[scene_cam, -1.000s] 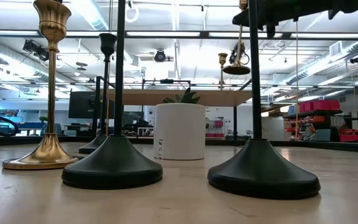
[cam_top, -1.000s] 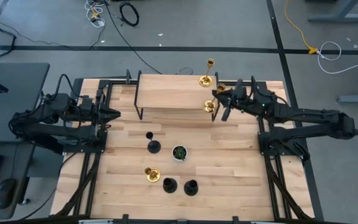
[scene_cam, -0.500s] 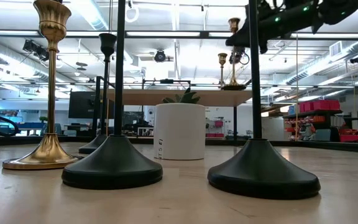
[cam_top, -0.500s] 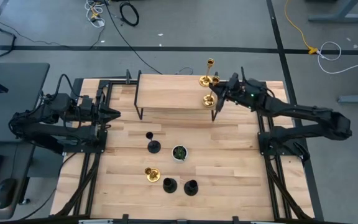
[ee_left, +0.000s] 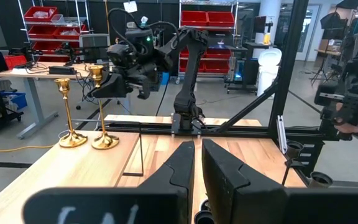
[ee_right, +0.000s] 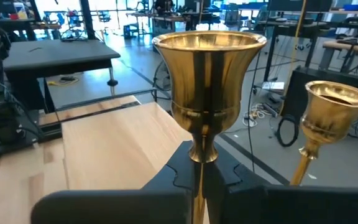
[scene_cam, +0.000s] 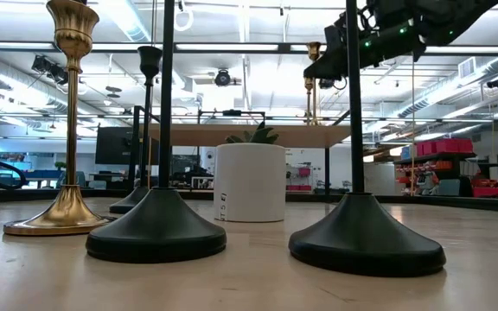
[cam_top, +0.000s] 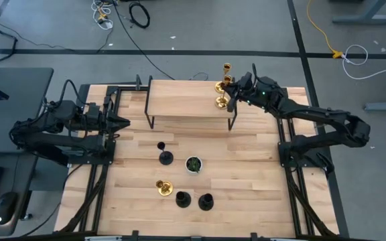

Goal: Pick & Place candle stick holders
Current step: Put the right golden candle holder on the shelf aligned with the other golden candle holder

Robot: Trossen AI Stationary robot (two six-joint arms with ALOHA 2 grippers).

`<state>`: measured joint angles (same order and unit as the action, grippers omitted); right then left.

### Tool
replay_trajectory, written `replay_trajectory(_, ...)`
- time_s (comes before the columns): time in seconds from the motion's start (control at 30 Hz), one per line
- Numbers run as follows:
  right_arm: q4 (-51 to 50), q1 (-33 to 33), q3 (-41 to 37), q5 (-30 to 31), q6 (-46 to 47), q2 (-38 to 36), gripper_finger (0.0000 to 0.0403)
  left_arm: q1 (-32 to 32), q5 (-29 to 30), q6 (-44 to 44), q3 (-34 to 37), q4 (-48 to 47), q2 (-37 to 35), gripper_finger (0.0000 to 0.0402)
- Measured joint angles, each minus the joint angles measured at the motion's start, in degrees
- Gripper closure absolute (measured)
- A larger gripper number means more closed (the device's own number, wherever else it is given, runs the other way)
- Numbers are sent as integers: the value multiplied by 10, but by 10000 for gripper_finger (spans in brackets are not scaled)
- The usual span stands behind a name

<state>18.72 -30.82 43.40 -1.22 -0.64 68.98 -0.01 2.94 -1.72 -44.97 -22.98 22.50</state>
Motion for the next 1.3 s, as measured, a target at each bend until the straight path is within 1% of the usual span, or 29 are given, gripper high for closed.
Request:
replay_trajectory(0.27,3,-36,0,-28,5,3,396,0,0,1,0,0,0,367)
replay_trajectory(0.4,3,-40,0,-41,11,3,396,0,0,24,0,0,0,367)
replay_trajectory(1.13,6,-36,0,-43,19,3,395,0,0,25,0,0,0,367)
replay_trajectory(1.3,20,-36,1,-43,18,16,395,0,0,24,0,0,0,367)
